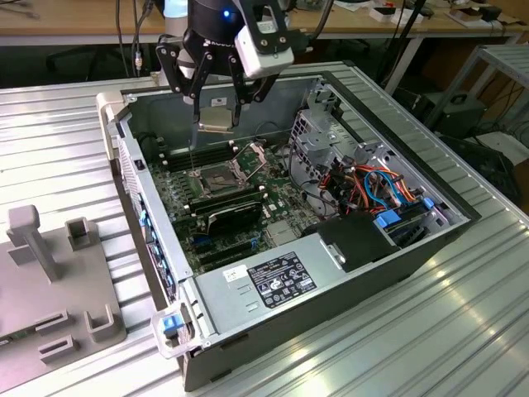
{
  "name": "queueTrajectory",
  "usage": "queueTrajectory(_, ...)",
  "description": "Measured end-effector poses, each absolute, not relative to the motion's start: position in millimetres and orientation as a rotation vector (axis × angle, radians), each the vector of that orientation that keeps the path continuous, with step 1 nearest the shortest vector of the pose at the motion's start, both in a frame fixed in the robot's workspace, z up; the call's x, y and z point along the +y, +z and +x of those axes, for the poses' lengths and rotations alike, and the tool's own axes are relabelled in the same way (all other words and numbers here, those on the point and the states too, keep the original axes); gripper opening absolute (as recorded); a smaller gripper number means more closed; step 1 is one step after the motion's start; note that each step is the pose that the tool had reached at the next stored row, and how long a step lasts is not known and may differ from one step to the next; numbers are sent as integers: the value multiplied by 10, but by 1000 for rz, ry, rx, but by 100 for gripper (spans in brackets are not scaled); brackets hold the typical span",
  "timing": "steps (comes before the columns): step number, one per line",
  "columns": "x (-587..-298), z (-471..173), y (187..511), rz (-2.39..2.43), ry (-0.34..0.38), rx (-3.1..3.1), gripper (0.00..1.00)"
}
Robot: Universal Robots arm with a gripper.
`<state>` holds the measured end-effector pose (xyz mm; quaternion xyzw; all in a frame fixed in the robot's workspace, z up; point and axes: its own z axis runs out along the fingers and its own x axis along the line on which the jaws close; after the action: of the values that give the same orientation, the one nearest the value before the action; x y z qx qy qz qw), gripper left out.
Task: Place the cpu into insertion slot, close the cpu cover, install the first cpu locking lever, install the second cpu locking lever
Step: 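Place the cpu into insertion slot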
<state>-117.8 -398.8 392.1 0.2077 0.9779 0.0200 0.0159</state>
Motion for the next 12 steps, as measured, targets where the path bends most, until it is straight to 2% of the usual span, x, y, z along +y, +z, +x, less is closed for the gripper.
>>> queueTrajectory(12,-3988,-1155,3920,787,60,3006,55)
